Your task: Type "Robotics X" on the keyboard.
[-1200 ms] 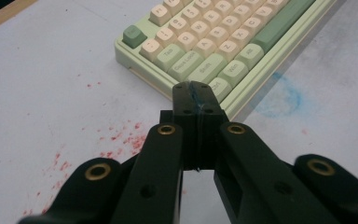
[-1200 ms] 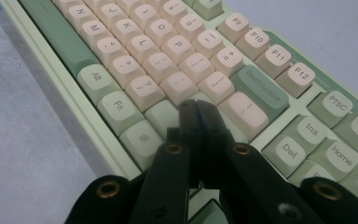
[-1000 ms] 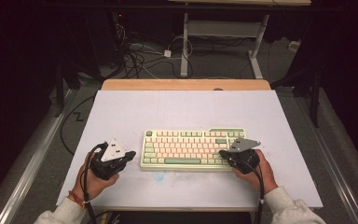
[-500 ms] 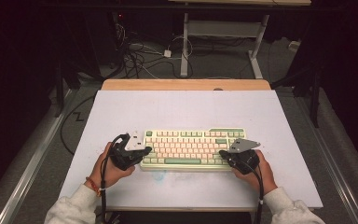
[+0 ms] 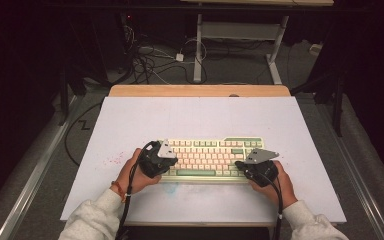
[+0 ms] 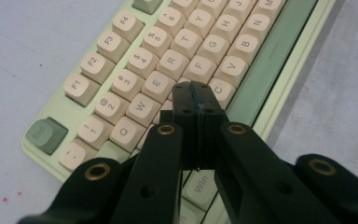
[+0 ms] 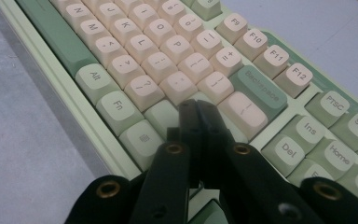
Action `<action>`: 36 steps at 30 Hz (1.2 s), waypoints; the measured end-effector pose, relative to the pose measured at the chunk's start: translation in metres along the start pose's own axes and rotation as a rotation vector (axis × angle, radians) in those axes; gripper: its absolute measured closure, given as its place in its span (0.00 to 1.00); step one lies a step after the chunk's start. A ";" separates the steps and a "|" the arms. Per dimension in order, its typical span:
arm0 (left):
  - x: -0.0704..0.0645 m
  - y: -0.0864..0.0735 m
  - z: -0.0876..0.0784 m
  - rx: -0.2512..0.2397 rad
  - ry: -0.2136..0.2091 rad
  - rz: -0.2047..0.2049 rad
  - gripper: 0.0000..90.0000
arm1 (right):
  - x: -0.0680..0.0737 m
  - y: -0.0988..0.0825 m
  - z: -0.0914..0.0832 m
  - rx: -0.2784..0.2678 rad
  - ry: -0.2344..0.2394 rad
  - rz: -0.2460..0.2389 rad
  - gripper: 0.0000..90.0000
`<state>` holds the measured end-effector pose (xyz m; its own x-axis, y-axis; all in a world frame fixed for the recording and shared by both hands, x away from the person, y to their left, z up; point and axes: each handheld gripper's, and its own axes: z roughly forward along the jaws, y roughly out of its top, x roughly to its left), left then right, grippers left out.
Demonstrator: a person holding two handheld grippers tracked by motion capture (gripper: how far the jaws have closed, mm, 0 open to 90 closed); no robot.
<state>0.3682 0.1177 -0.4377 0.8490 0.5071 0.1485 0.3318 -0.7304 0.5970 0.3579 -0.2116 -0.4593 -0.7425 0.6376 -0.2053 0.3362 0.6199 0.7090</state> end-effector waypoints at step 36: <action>-0.010 0.004 0.015 0.052 0.022 0.065 0.97 | 0.001 0.000 -0.001 0.002 -0.005 -0.017 1.00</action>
<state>0.3672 0.1025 -0.4484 0.8605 0.4672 0.2030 0.2977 -0.7846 0.5439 0.3563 -0.2111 -0.4591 -0.7451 0.6293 -0.2208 0.3249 0.6316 0.7040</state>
